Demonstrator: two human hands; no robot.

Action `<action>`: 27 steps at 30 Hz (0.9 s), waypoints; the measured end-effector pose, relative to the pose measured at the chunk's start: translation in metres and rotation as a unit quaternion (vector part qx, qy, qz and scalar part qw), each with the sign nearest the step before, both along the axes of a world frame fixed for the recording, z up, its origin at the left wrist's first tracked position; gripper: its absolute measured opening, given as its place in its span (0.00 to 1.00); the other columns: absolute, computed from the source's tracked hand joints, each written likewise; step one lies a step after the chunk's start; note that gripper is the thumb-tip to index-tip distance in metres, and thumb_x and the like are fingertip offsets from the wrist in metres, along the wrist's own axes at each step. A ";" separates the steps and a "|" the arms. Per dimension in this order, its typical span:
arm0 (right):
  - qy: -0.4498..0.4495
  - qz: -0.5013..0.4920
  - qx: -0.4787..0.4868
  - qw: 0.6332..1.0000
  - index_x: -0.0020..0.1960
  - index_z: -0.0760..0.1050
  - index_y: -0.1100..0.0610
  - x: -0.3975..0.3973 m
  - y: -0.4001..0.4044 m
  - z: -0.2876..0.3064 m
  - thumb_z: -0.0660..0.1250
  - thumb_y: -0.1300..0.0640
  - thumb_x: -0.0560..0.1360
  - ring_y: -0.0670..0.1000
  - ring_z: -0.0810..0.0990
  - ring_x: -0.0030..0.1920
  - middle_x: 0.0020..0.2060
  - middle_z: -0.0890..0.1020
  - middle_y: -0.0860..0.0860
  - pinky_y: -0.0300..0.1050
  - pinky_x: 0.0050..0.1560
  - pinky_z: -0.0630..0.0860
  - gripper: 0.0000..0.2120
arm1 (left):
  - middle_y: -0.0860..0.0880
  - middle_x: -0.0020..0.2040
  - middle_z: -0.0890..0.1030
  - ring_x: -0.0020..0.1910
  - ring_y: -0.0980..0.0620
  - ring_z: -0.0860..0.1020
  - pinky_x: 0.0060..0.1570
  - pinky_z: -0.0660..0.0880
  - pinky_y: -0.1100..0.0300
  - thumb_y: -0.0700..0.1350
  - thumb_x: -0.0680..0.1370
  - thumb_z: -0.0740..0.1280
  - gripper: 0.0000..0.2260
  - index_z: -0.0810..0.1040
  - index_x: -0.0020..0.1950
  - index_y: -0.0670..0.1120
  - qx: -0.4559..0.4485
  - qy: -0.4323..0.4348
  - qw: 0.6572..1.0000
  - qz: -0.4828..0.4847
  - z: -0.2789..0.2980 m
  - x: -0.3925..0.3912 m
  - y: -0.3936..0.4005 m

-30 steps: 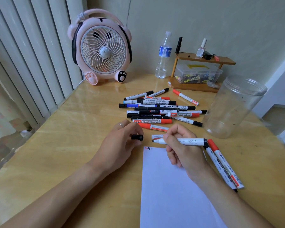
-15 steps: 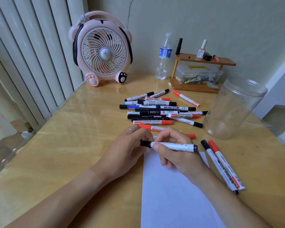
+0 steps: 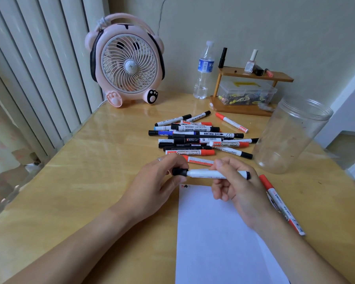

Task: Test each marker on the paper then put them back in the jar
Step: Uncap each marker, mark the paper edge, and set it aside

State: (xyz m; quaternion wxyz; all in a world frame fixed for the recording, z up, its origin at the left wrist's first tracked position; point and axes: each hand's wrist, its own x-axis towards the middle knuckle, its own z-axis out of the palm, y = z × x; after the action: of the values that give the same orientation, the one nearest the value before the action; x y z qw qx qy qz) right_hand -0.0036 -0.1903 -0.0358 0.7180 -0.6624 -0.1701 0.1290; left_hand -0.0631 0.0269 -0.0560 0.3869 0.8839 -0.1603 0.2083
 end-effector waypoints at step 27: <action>-0.208 0.003 -0.241 0.948 0.46 0.84 0.51 -0.002 0.000 -0.008 0.78 0.58 0.74 0.51 0.81 0.40 0.48 0.87 0.38 0.39 0.36 0.75 0.04 | 0.56 0.37 0.75 0.37 0.53 0.72 0.39 0.69 0.59 0.56 0.85 0.52 0.14 0.72 0.45 0.55 -0.019 0.132 0.991 -0.011 -0.010 0.003 0.002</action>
State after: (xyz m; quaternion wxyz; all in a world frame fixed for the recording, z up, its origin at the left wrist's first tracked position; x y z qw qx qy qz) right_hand -0.0054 -0.1899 -0.0438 0.4850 -0.8276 -0.2811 0.0280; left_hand -0.0598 0.0292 -0.0660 0.4233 0.8945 -0.1133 0.0885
